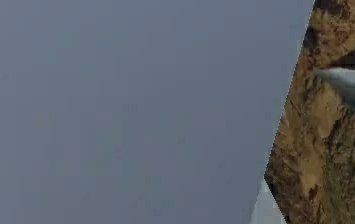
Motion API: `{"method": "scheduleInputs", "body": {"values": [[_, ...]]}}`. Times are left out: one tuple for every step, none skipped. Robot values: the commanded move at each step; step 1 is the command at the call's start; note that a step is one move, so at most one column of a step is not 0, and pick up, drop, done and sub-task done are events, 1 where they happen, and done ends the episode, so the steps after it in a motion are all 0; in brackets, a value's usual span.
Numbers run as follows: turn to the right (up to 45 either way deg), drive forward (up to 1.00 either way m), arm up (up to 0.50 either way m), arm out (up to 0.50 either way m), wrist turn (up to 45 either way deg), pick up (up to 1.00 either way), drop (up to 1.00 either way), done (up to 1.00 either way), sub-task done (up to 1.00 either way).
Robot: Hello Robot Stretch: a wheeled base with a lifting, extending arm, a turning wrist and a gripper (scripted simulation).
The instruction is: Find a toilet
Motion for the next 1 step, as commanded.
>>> {"method": "scheduleInputs", "body": {"values": [[-45.0,0.0,0.0,0.0,0.0,0.0,0.0,0.0,0.0]]}}
